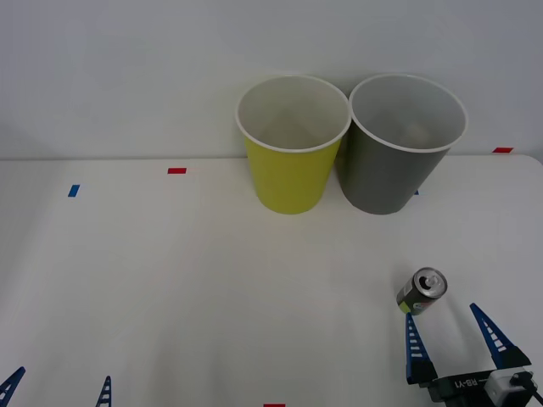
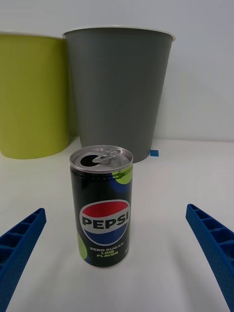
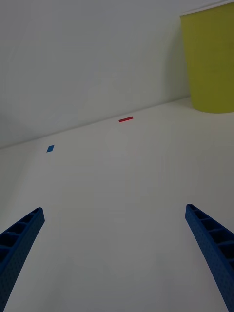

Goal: Put cans in the gray bin and PET bottles in the light green bin.

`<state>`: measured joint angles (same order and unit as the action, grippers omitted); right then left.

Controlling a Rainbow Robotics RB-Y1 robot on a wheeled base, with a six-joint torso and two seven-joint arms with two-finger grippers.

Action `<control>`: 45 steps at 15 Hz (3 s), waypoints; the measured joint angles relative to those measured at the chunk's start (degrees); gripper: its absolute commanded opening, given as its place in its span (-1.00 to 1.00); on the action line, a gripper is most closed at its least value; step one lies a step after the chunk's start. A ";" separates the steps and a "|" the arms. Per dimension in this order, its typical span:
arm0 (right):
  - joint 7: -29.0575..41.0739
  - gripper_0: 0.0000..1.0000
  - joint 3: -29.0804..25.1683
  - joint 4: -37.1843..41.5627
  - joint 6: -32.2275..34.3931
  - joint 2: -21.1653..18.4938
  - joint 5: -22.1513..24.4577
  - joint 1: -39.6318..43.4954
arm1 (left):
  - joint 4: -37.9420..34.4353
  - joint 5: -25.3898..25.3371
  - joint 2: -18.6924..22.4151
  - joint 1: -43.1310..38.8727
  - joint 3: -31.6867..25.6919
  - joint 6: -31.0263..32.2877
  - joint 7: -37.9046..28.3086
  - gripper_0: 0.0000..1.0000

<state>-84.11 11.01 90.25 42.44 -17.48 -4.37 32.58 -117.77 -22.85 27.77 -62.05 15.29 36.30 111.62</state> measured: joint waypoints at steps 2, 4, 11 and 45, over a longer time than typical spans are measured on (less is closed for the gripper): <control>0.00 1.00 -0.09 0.00 -1.39 0.16 0.27 -1.21 | 0.00 0.00 0.00 0.00 0.00 0.00 0.00 1.00; 0.00 1.00 -0.20 0.00 -3.62 0.24 0.41 -2.57 | 0.00 0.00 0.00 0.00 0.00 0.00 0.00 1.00; 0.00 1.00 -1.07 0.01 -8.72 0.56 0.49 -6.42 | 0.00 0.00 0.00 0.00 0.00 0.00 0.00 1.00; 3.17 -1.00 -2.08 34.42 -41.87 -3.09 -12.11 -5.21 | 0.00 0.00 0.00 0.00 0.00 0.00 0.00 1.00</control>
<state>-80.93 8.93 124.67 0.57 -20.57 -16.48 27.38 -117.77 -22.85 27.77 -62.05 15.29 36.30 111.62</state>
